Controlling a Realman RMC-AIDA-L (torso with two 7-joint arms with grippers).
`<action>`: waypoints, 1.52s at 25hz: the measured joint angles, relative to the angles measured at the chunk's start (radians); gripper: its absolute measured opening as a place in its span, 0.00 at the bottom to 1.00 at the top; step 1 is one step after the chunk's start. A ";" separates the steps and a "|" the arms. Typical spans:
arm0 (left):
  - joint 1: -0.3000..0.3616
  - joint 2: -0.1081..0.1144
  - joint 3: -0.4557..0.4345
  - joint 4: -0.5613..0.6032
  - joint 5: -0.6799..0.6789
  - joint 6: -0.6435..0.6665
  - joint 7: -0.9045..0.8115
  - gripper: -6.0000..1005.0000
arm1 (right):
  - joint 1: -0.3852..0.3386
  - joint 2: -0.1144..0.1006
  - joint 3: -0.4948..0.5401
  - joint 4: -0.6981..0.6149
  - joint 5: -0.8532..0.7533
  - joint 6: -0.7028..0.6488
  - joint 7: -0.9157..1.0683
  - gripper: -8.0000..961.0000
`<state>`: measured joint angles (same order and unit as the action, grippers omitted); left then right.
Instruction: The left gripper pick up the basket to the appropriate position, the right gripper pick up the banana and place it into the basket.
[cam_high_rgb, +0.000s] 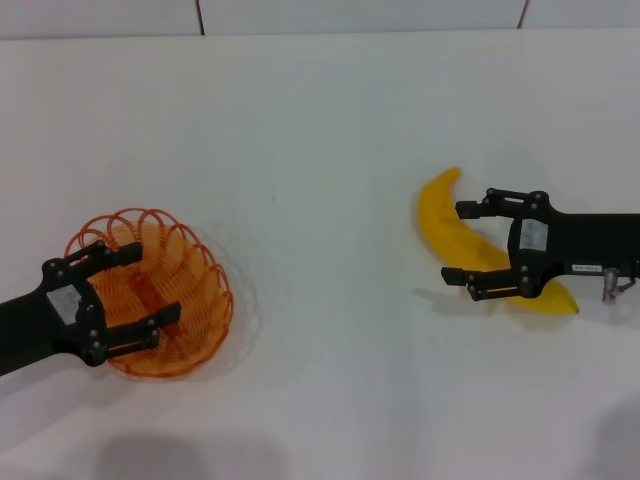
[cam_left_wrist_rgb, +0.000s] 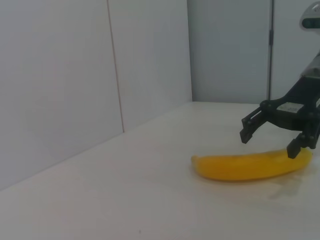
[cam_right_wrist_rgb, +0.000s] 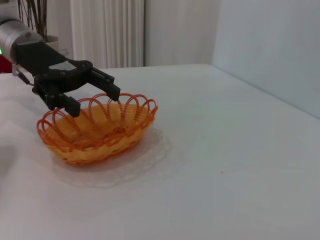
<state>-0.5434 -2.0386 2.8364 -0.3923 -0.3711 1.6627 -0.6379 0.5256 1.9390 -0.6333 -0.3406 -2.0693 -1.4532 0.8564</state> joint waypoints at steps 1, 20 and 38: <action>0.000 0.000 0.000 0.000 0.000 0.000 0.000 0.87 | 0.000 0.000 0.000 0.000 -0.001 -0.001 0.000 0.93; -0.009 0.013 -0.076 -0.115 -0.159 0.043 -0.243 0.84 | -0.001 -0.001 0.010 -0.002 0.005 -0.017 0.002 0.93; -0.333 0.069 0.029 -0.312 0.274 -0.017 -0.394 0.80 | 0.035 0.001 0.007 -0.001 0.005 -0.016 0.033 0.93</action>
<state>-0.8759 -1.9696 2.8654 -0.7047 -0.0970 1.6458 -1.0323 0.5601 1.9401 -0.6259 -0.3415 -2.0648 -1.4695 0.8893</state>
